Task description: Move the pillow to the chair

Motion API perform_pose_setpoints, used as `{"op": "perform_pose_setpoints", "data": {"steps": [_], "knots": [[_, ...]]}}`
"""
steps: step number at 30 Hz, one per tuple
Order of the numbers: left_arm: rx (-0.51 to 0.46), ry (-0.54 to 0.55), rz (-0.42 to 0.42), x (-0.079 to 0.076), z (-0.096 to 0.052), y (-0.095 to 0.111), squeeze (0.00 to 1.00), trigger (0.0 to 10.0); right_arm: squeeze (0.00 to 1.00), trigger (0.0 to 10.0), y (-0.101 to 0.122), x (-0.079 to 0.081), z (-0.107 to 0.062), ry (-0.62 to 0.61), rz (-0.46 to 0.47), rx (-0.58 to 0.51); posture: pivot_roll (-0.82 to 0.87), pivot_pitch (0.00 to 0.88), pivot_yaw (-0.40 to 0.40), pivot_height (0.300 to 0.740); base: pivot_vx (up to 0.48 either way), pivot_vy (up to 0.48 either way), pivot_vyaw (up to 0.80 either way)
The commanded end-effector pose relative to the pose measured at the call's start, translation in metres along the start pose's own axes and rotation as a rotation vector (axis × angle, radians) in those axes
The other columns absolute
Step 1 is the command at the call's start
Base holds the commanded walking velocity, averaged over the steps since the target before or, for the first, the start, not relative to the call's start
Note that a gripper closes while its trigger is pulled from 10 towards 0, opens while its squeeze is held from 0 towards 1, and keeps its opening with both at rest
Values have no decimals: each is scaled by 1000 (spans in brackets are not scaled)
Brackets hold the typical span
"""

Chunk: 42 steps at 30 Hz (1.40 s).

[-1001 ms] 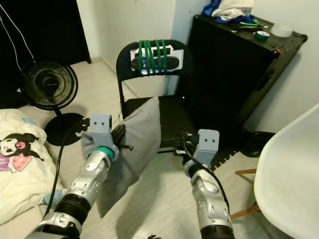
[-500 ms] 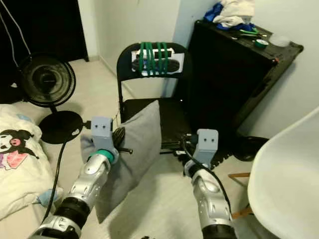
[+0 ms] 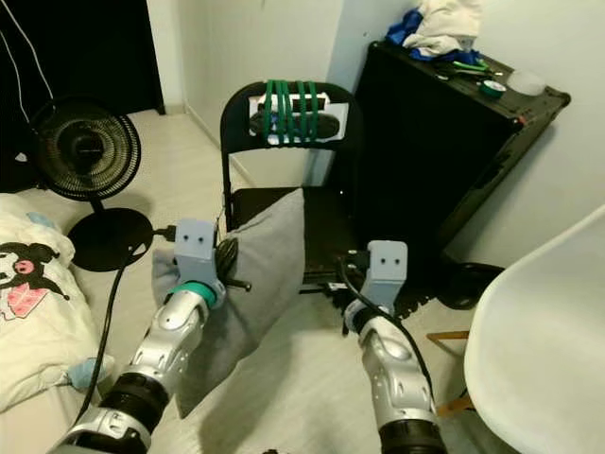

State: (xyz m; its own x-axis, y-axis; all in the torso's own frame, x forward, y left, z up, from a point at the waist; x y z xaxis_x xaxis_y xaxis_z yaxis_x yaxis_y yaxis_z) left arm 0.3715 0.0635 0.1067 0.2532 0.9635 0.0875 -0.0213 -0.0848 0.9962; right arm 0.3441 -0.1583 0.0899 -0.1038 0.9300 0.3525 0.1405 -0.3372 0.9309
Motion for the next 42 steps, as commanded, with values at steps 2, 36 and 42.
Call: {"op": "perform_pose_setpoints", "data": {"steps": [2, 36, 42], "knots": [[-106, -19, -17, -6, 2, 21, 0, 10000, 0, 10000, -2, -4, -1, -13, 4, 12, -46, 0, -71, 740, 270, 0, 0], [-99, 17, -19, -3, 3, 22, 0, 10000, 0, 10000, -1, 0, -1, 12, -1, 8, -50, 0, -88, 740, 326, 0, -200], [-102, 13, -23, -6, 3, 22, 0, 10000, 0, 10000, 0, 1, 0, 22, 10, 1, -50, 0, -88, 740, 324, 0, 0]]}}
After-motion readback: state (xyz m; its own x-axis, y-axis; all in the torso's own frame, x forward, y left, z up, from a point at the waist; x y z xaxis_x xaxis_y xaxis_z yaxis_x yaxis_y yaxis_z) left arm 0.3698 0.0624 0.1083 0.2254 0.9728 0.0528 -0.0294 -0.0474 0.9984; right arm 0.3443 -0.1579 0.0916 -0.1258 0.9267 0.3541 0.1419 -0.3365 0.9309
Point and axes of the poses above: a point about 5 cm out from each wrist's last joint towards the gripper, its own z axis pointing out of the wrist towards the gripper, its own y axis along the axis of the wrist's last joint, x = y × z, the point moved 3 cm from there along z, pointing out of the wrist towards the gripper, and after that the axes turned 10 degrees about z, right-handed, at the moved point
